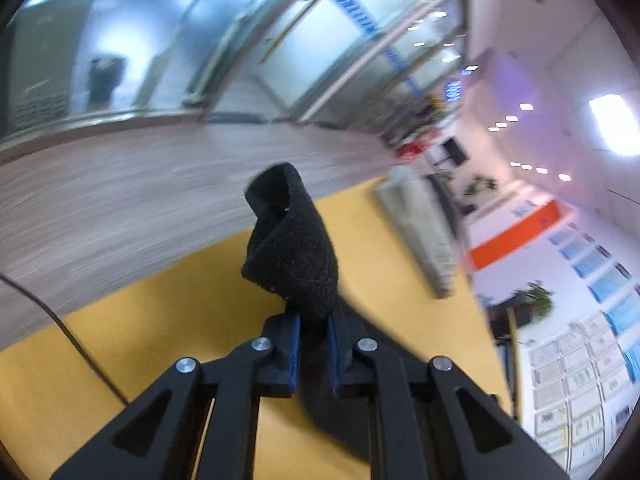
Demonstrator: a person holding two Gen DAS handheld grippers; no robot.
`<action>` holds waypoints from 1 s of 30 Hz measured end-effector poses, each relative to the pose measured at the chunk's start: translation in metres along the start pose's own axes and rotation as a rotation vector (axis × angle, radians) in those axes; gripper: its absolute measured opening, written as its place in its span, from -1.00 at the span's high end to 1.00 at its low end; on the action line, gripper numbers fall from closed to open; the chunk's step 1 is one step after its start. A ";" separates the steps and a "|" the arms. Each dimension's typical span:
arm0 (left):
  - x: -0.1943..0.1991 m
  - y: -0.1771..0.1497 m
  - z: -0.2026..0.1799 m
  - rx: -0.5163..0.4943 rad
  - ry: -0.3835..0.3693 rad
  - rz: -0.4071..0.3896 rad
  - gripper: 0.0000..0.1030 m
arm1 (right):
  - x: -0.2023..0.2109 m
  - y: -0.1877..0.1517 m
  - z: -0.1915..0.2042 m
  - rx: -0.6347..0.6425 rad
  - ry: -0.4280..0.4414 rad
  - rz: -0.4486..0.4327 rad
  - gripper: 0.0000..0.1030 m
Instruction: Fold clothes
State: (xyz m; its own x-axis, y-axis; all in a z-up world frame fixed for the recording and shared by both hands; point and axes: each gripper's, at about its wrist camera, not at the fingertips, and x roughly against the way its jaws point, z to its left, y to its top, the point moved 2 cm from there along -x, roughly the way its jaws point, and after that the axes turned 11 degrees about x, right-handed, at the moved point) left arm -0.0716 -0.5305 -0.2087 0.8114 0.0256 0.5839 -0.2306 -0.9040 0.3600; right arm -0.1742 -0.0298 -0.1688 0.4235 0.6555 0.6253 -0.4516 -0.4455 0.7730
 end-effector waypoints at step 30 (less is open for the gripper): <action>-0.064 -0.618 -0.318 -0.735 -0.282 0.727 0.53 | 0.315 -0.174 -0.203 -0.513 -0.292 -0.088 -0.55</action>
State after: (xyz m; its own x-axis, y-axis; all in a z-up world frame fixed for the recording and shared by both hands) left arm -0.1519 0.1623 -0.2370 0.4223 -0.6001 0.6794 -0.8990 -0.1814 0.3986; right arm -0.1213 0.3777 -0.1282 0.6423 0.4491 0.6212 -0.6959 0.0019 0.7181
